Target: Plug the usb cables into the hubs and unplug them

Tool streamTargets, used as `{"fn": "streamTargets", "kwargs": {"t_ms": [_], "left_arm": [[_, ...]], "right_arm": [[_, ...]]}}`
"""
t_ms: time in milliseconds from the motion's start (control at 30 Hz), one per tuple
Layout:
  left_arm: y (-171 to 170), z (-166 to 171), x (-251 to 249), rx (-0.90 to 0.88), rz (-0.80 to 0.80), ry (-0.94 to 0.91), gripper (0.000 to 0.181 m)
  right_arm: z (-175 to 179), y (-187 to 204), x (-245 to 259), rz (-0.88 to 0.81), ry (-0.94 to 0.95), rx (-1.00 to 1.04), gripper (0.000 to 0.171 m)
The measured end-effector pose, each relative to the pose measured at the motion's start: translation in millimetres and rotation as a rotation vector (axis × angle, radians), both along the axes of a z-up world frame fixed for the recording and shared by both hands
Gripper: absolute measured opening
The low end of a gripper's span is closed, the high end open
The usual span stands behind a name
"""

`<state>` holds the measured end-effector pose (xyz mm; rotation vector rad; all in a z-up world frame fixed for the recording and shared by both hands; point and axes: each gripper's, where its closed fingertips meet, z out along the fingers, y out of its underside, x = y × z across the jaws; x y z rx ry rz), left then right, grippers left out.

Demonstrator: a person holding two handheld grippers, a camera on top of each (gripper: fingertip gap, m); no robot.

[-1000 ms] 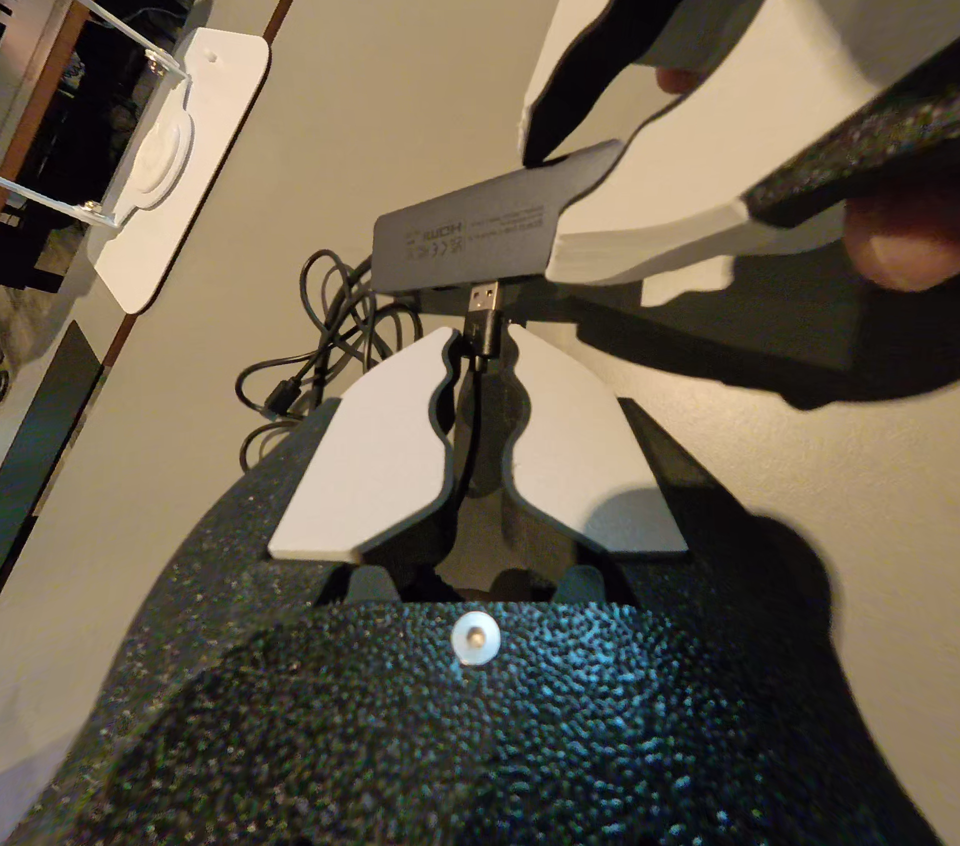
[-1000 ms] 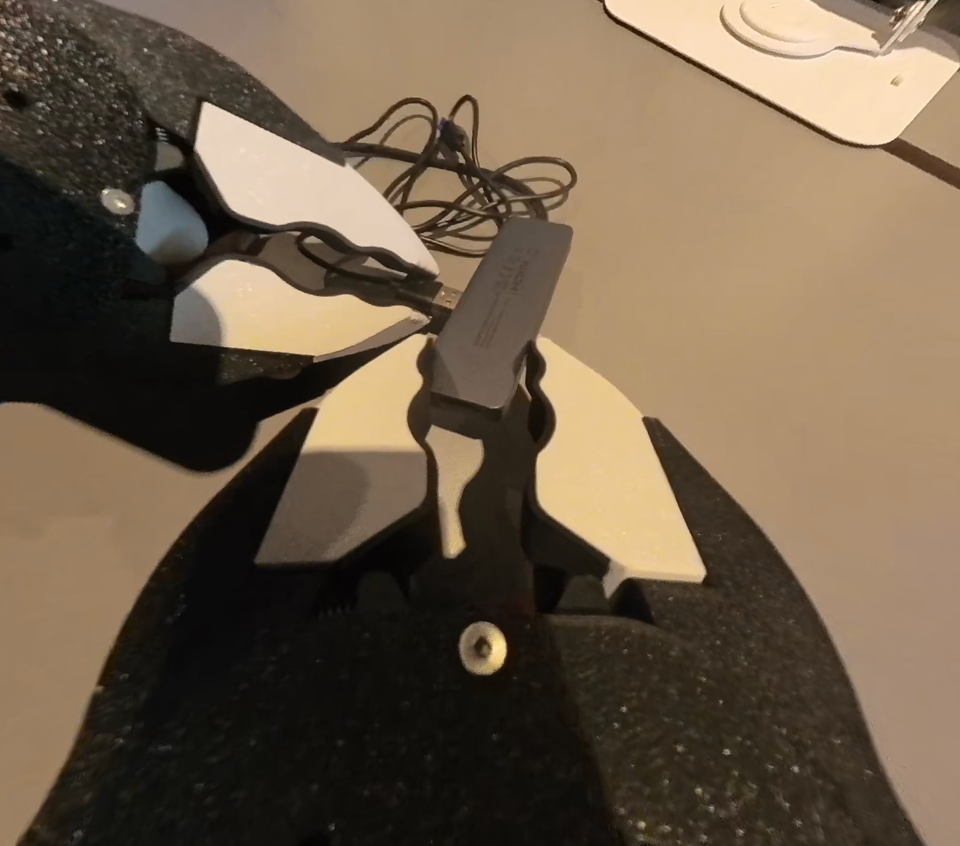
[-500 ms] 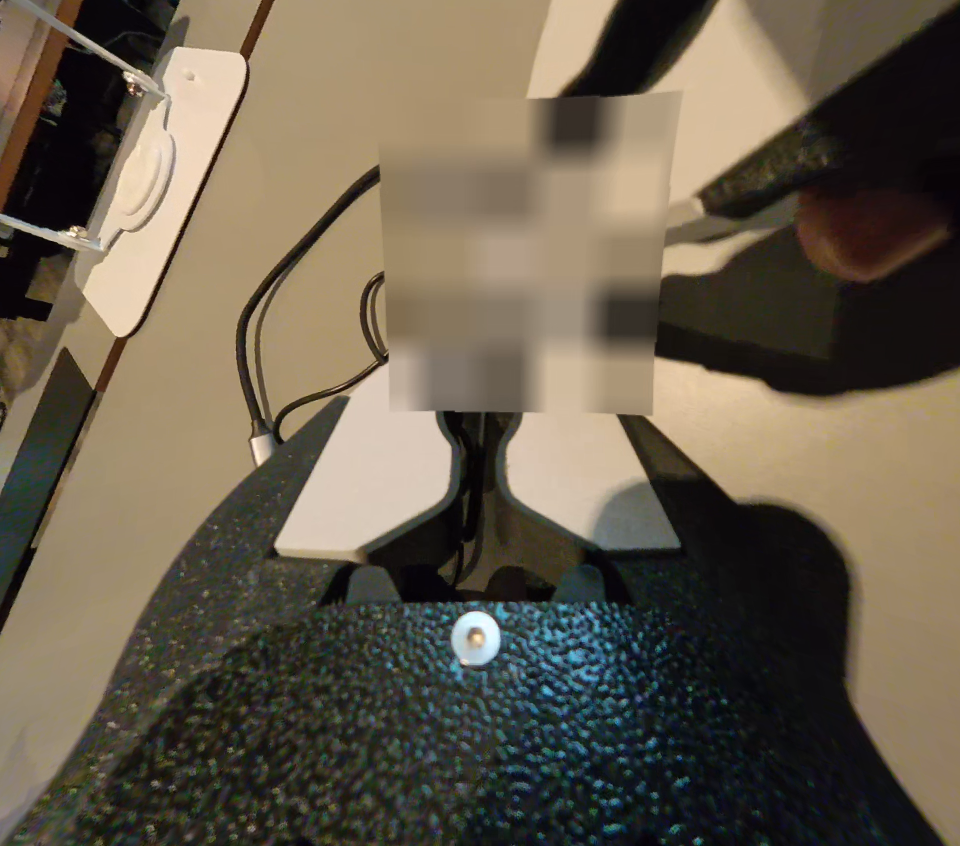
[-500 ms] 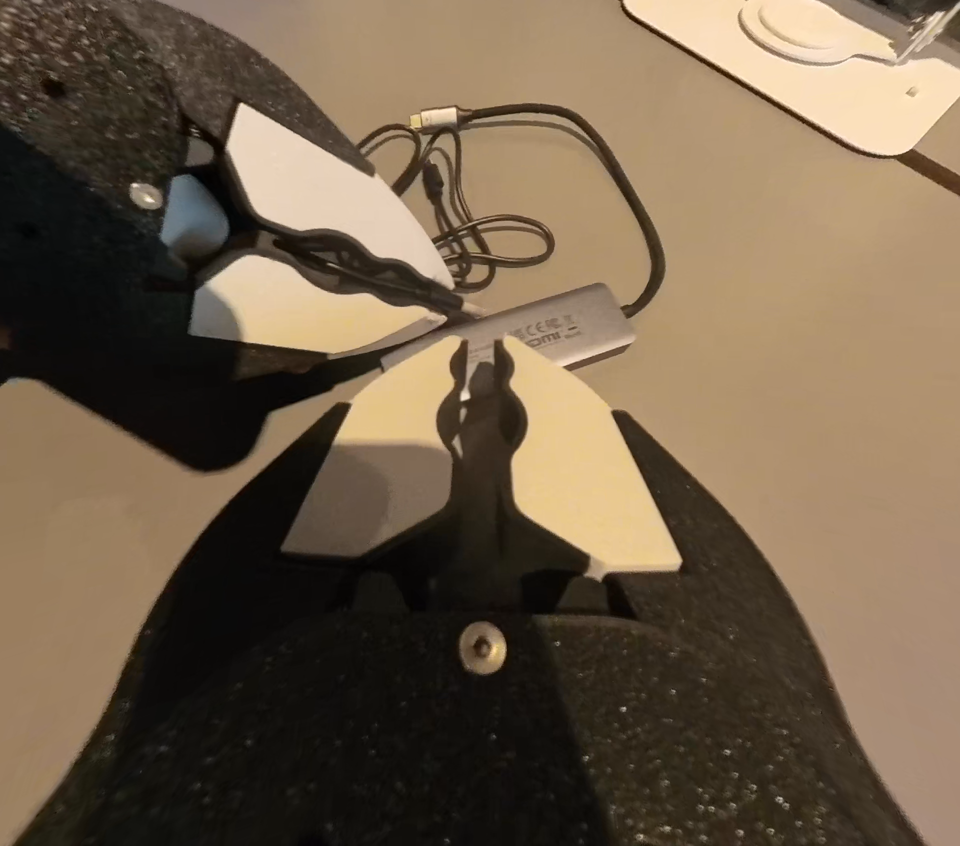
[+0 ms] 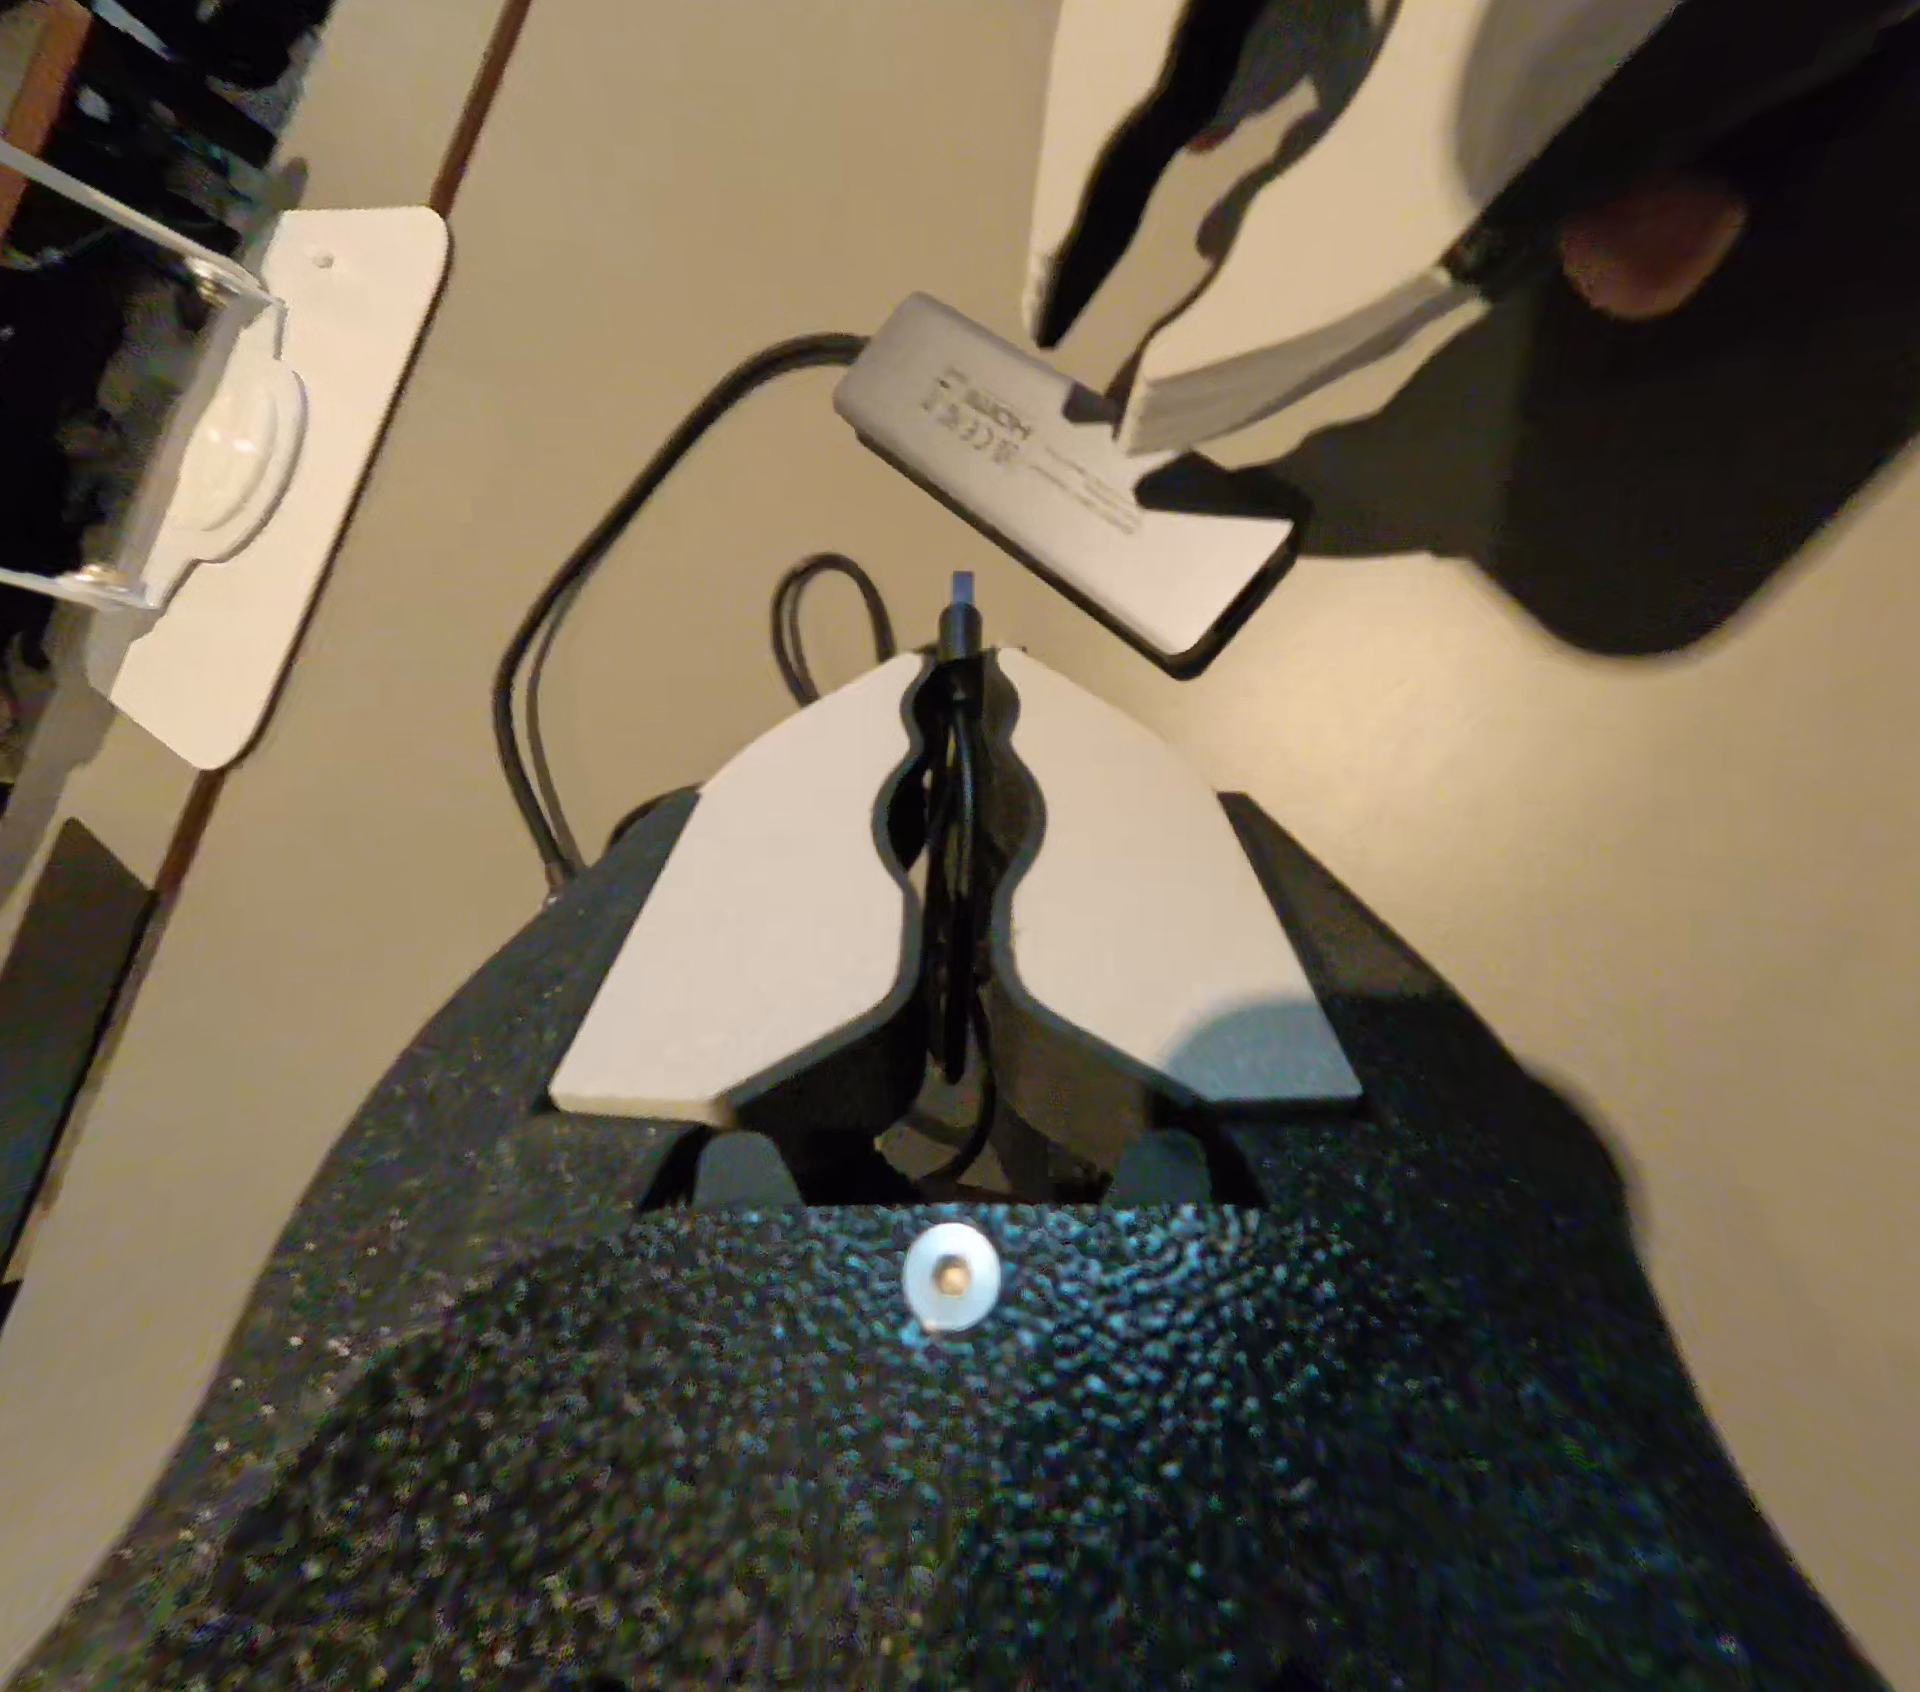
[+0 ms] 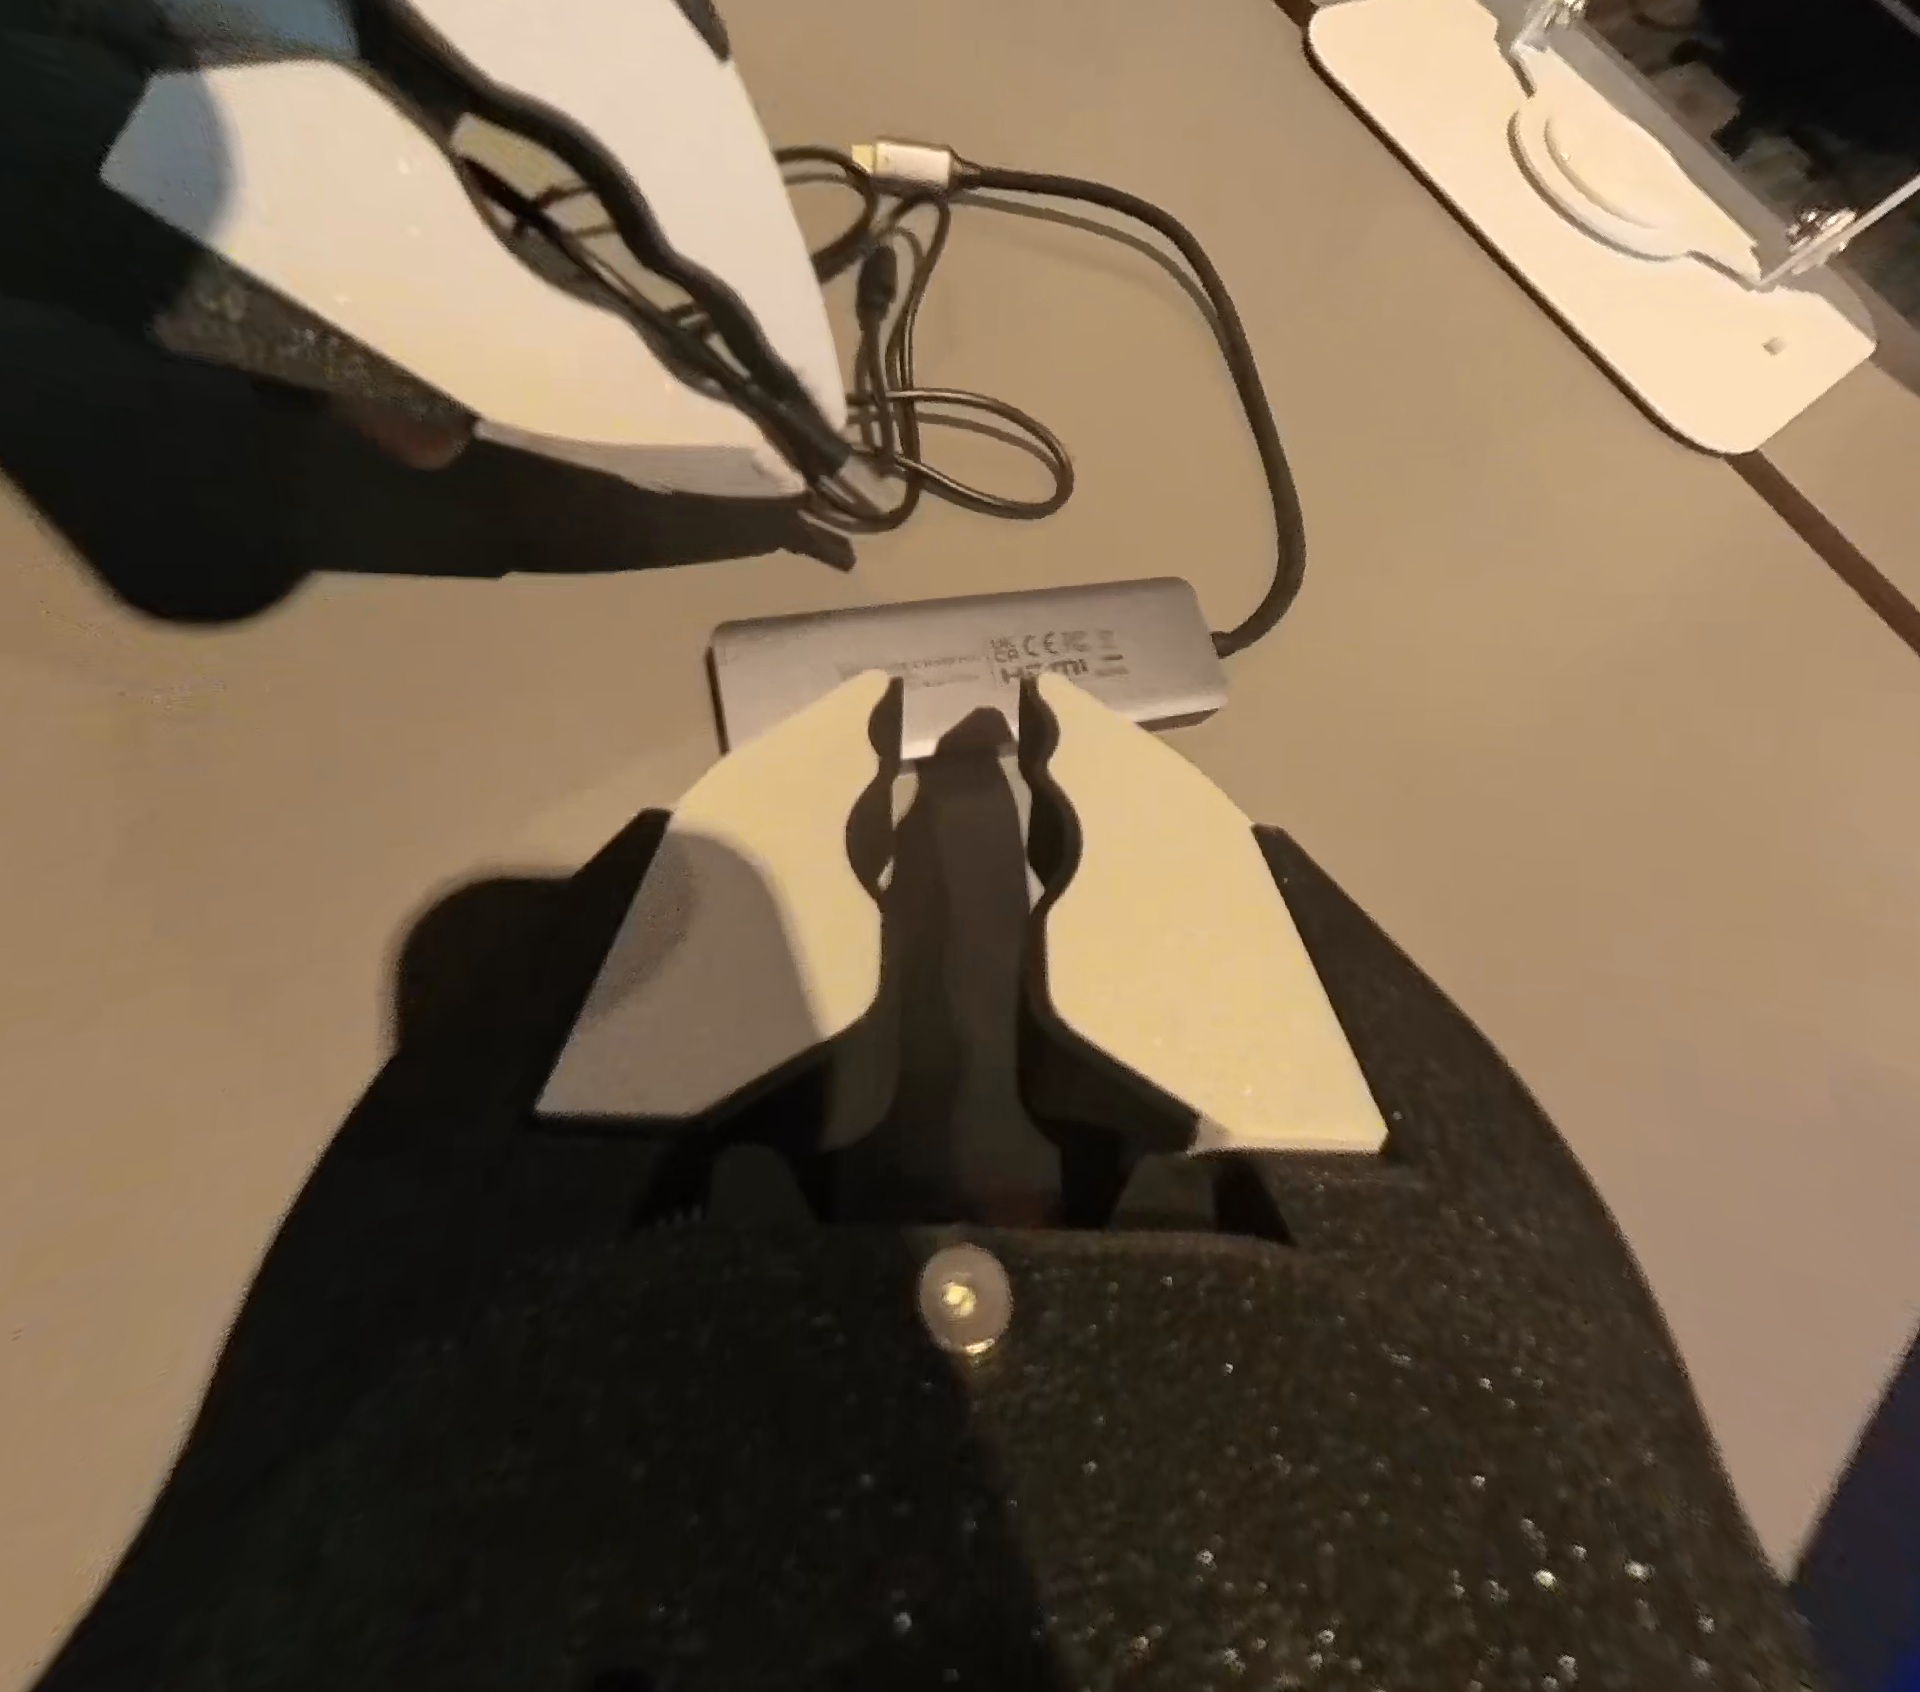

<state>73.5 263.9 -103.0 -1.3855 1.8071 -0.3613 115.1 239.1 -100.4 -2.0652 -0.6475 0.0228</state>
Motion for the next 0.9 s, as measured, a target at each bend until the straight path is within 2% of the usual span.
{"fn": "streamTargets", "kwargs": {"t_ms": [133,333,467,767,900], "left_arm": [[-0.8,24.6,1.3,0.068,-0.057,-0.110,0.007],[-29.5,56.9,8.3,0.259,-0.260,-0.282,0.007],[-40.1,64.5,9.5,0.335,-0.318,-0.327,0.007],[-44.2,63.2,8.4,0.347,-0.355,-0.328,0.008],[-48.1,62.5,7.7,0.337,-0.378,-0.332,0.008]], "right_arm": [[9.2,-1.5,-9.2,0.033,0.131,0.005,0.024],[33.4,-11.7,-30.8,0.137,0.656,-0.127,0.034],[43.5,-18.4,-38.6,0.222,0.847,-0.190,0.040],[66.7,-26.2,-45.4,0.319,1.009,-0.169,0.040],[67.9,-27.0,-44.2,0.327,1.030,-0.175,0.033]]}}
